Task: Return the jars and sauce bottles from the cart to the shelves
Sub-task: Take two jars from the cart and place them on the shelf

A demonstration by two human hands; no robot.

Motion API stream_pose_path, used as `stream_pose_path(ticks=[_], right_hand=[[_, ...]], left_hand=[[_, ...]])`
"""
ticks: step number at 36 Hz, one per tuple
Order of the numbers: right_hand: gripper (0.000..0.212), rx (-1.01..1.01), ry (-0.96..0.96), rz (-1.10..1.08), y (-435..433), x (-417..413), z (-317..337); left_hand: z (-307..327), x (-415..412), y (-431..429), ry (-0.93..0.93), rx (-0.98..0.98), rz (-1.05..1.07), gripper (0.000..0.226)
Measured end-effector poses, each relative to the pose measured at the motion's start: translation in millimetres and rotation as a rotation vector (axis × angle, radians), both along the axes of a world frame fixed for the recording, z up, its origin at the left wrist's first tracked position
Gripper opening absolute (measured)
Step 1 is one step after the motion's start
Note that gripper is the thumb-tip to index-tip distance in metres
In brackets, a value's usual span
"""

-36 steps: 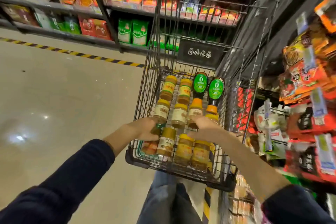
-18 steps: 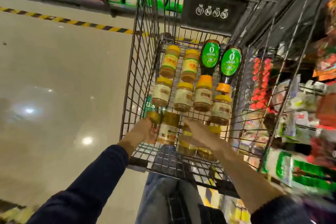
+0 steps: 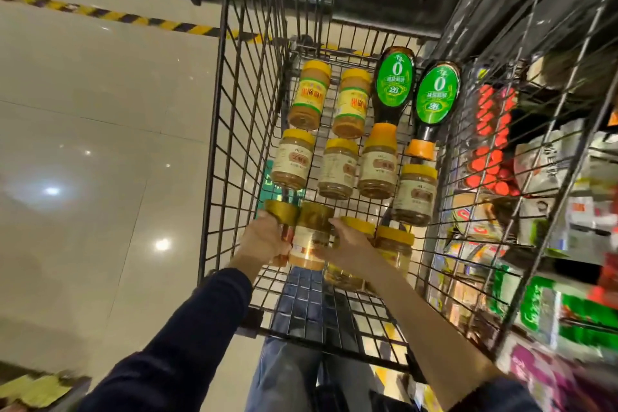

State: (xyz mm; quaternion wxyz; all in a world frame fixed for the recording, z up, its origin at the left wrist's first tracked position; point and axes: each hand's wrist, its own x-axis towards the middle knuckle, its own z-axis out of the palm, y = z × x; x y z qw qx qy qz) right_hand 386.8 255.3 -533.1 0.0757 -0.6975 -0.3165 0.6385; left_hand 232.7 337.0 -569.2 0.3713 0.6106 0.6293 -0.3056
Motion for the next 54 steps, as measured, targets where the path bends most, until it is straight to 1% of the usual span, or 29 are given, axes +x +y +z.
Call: stream_pose_path(ticks=[1,3,5,7,9,12,15,17,19,21,22,26,29,32,34,36,38,40,42,46,48,49,50,52,53,54], right_hand=[[0.072,-0.017,-0.030,0.023,3.2,-5.0,-2.2],[0.065,-0.028,-0.154,0.103,8.3,-13.4,-10.9],[0.058,-0.009,-0.237,0.108,10.5,-19.2,-22.3],[0.056,-0.009,-0.281,0.104,12.8,-23.2,-30.0],[0.064,-0.035,-0.302,0.120,15.2,-26.9,-35.5],[0.084,-0.082,-0.322,0.138,17.3,-31.4,-41.1],[0.095,-0.113,-0.293,0.094,18.0,-33.2,-45.4],[0.097,-0.113,-0.231,-0.004,19.1,-32.6,-45.6],[0.102,-0.114,-0.149,-0.067,19.5,-33.5,-44.9],[0.111,-0.128,-0.080,-0.060,18.7,-37.3,-44.7],[0.115,-0.128,-0.050,-0.072,17.8,-39.4,-44.9],[0.123,-0.100,0.037,-0.205,15.5,-44.5,-47.3],[0.121,-0.063,0.028,-0.209,10.7,-45.4,-49.6],[0.116,-0.041,-0.068,-0.254,8.9,-46.4,-49.6],[0.105,-0.048,-0.152,-0.287,9.1,-47.0,-48.8],[0.089,-0.073,-0.234,-0.267,9.2,-47.4,-46.9],[0.082,-0.108,-0.279,-0.239,9.4,-47.1,-43.6],[0.080,-0.126,-0.288,-0.238,9.3,-46.9,-39.4],[0.078,-0.123,-0.283,-0.262,8.8,-45.0,-33.8],[0.079,-0.063,-0.238,-0.319,5.4,-33.0,-18.7],[0.074,-0.022,-0.212,-0.346,3.2,-25.1,-7.6],[0.071,0.002,-0.201,-0.360,1.7,-21.1,-2.5],[0.068,0.026,-0.184,-0.393,0.2,-17.1,2.5],[0.064,0.065,-0.146,-0.438,-3.0,-8.6,17.1],[0.063,0.081,-0.118,-0.455,-4.9,-3.5,26.0],[0.060,0.115,-0.068,-0.493,-7.5,1.5,34.3]], left_hand=[[-2.7,-1.1,-0.9,-0.032,-0.010,0.049,0.079],[-9.2,-4.9,-2.0,-0.078,-0.053,0.123,0.080],[-13.7,-6.8,-1.6,-0.105,-0.101,0.189,0.082],[-16.4,-8.2,0.3,-0.132,-0.159,0.281,0.081],[-17.9,-9.0,2.6,-0.140,-0.203,0.335,0.086],[-14.3,-7.6,5.0,-0.137,-0.232,0.360,0.099],[-21.4,-9.5,5.3,-0.134,-0.264,0.362,0.113],[-27.8,-11.2,5.7,-0.144,-0.263,0.373,0.114],[-23.5,-10.0,7.8,-0.138,-0.255,0.392,0.104],[-20.3,-9.8,10.3,-0.154,-0.256,0.441,0.085],[-20.0,-9.6,10.9,-0.158,-0.261,0.451,0.079],[-21.2,-8.9,11.7,-0.147,-0.244,0.426,0.083],[-23.4,-8.8,12.7,-0.127,-0.250,0.405,0.084],[-21.1,-7.4,12.5,-0.127,-0.246,0.386,0.084],[-21.6,-7.2,12.6,-0.120,-0.238,0.373,0.086],[-20.3,-6.4,12.6,-0.112,-0.235,0.360,0.089],[-17.8,-6.0,12.2,-0.114,-0.228,0.367,0.098],[-14.1,-6.3,11.1,-0.121,-0.216,0.385,0.103],[-6.1,-5.3,9.6,-0.143,-0.212,0.423,0.101],[3.7,-4.2,8.6,-0.206,-0.235,0.444,0.104],[-8.2,-8.9,8.7,-0.252,-0.216,0.441,0.094],[-4.6,-8.2,8.5,-0.273,-0.209,0.430,0.090],[11.3,-3.1,8.6,-0.295,-0.210,0.401,0.082],[49.9,8.6,6.4,-0.373,-0.185,0.351,0.048],[65.0,13.0,5.8,-0.406,-0.180,0.346,0.043],[77.6,17.8,5.1,-0.470,-0.174,0.357,0.046]])
